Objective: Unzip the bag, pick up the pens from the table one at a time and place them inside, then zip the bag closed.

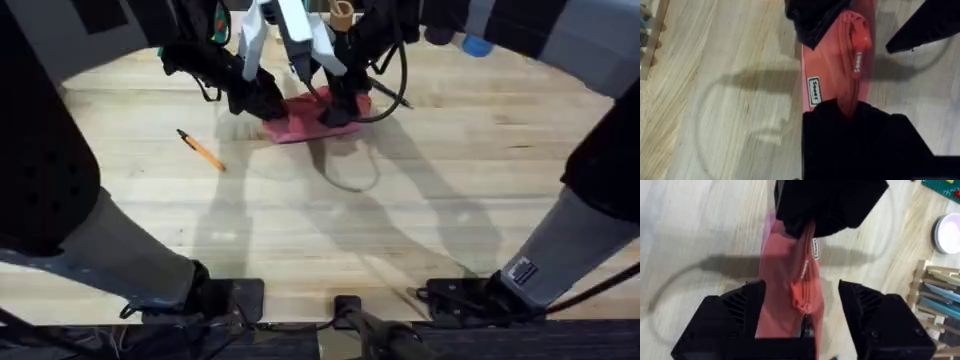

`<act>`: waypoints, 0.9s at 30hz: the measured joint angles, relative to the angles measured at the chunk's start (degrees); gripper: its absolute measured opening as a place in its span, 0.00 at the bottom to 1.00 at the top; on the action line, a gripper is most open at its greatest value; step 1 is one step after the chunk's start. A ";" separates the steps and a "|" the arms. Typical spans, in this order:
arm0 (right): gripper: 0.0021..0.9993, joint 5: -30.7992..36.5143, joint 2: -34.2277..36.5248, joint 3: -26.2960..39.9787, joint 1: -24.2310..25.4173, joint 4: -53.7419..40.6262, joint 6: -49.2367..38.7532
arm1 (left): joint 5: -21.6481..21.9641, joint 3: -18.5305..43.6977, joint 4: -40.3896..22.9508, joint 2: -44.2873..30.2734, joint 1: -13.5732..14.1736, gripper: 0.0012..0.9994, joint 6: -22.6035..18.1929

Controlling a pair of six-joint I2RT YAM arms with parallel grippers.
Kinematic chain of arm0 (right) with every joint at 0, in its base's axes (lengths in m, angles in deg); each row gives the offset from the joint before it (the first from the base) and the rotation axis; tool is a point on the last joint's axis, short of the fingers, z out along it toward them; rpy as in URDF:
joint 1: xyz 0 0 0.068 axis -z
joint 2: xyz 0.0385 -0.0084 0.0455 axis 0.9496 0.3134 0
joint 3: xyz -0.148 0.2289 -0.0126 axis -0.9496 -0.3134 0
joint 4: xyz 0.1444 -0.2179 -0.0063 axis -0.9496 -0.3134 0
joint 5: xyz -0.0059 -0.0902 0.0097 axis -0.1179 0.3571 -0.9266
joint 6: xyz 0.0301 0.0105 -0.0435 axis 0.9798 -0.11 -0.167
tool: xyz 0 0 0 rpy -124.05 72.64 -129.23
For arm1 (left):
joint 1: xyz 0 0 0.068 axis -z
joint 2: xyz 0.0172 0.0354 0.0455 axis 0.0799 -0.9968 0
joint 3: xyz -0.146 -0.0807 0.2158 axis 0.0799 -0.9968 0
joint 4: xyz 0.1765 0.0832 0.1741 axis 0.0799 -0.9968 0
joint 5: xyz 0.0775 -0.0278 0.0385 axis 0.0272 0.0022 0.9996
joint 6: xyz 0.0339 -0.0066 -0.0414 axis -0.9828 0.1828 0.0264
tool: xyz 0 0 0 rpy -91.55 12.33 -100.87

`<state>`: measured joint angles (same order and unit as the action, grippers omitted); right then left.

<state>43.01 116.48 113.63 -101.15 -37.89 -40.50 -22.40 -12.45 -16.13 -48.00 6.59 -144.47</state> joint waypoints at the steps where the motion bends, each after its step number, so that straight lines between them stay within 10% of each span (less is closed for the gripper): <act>1: 0.87 -0.02 0.00 0.00 0.17 -0.02 0.04 | -0.01 0.00 0.01 0.00 0.00 0.04 -0.05; 27: 0.75 -5.63 1.70 -0.22 3.72 -0.70 -1.55 | -0.22 0.00 0.00 0.00 0.00 0.04 -0.10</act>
<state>37.38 118.19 113.42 -97.43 -38.59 -42.05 -22.62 -12.45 -16.13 -48.00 6.58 -144.57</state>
